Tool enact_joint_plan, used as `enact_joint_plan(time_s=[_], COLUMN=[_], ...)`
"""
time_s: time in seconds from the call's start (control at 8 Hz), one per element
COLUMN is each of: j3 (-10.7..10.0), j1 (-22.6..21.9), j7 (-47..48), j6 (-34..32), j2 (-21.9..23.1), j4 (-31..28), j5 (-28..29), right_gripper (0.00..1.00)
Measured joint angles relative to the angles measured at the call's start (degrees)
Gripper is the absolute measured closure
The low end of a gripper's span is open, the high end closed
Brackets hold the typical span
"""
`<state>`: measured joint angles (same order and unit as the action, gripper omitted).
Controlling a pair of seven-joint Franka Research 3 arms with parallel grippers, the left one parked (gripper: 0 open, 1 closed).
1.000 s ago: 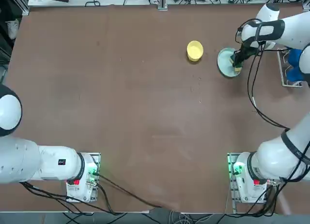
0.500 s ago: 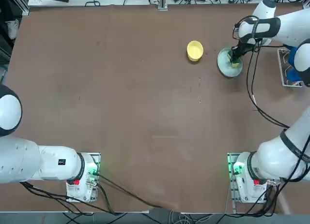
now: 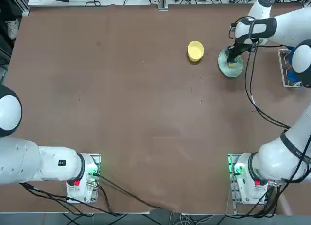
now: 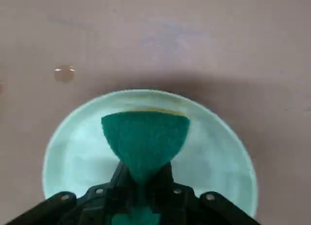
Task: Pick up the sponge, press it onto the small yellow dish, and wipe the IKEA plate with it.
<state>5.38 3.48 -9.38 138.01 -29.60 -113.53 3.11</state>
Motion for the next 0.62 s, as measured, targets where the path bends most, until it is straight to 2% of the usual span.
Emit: enact_joint_plan(time_s=[0.25,0.62], j3=[0.0,-0.3], j1=[-1.9,-2.0], j7=[4.0,4.9], j6=[-0.1,-2.3], j2=[0.0,0.3], j4=[0.0,0.0], j5=[0.0,0.0], right_gripper=[0.81,0.81])
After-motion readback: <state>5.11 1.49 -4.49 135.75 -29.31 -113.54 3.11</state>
